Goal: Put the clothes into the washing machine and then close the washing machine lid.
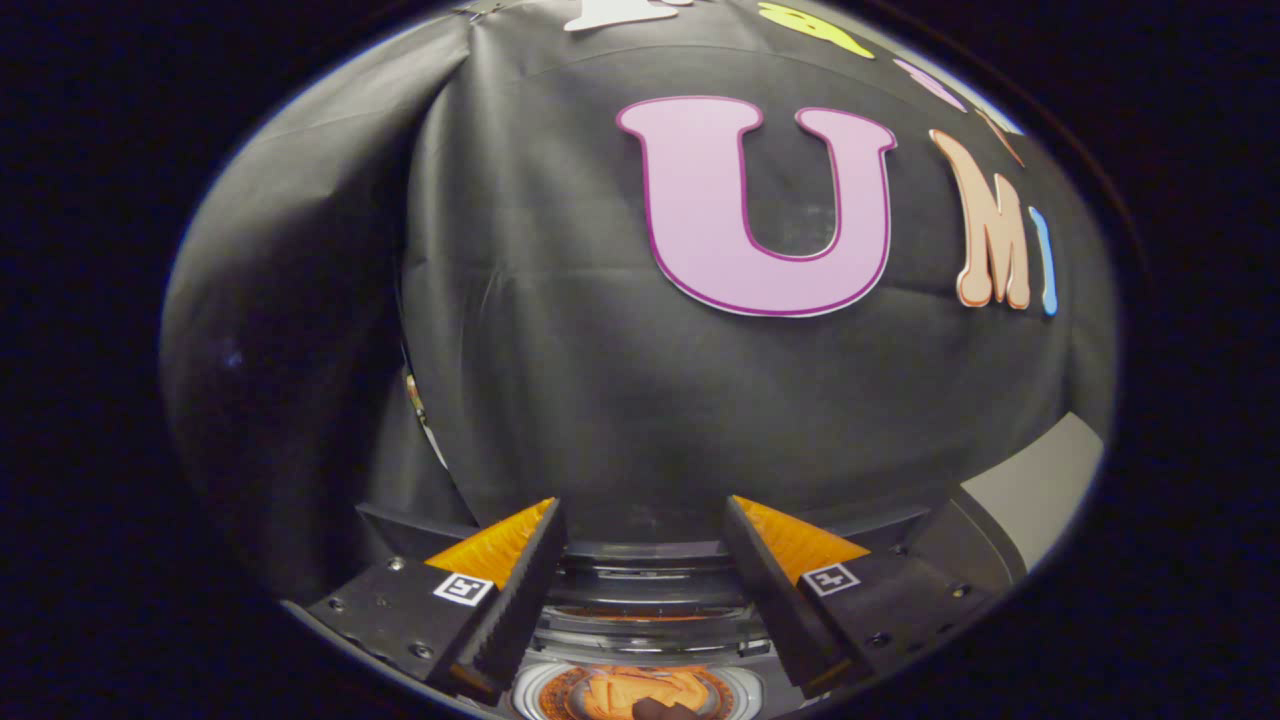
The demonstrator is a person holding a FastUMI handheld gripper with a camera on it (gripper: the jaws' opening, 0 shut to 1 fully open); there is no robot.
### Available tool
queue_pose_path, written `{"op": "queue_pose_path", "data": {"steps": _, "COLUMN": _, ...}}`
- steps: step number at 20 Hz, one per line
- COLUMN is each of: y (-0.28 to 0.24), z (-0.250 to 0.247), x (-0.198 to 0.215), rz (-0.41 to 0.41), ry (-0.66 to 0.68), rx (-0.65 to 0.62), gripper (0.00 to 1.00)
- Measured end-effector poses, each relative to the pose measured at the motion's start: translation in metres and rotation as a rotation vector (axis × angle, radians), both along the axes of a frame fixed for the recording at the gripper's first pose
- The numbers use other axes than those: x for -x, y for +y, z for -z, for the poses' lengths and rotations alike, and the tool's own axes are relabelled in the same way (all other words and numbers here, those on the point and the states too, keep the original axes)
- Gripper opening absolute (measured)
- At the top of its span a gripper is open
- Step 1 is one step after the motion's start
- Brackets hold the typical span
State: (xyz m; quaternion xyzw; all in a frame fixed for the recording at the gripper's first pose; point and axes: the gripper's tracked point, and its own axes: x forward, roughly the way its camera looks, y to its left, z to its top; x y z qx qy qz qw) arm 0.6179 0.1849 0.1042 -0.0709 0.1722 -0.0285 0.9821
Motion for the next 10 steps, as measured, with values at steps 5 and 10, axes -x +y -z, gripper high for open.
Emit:
{"op": "queue_pose_path", "data": {"steps": 5, "y": 0.000, "z": -0.001, "x": 0.012, "rz": -0.006, "ry": 0.043, "rx": -0.009, "gripper": 0.97}}
{"op": "queue_pose_path", "data": {"steps": 10, "y": 0.002, "z": 0.000, "x": 0.031, "rz": -0.030, "ry": 0.093, "rx": -0.014, "gripper": 0.97}}
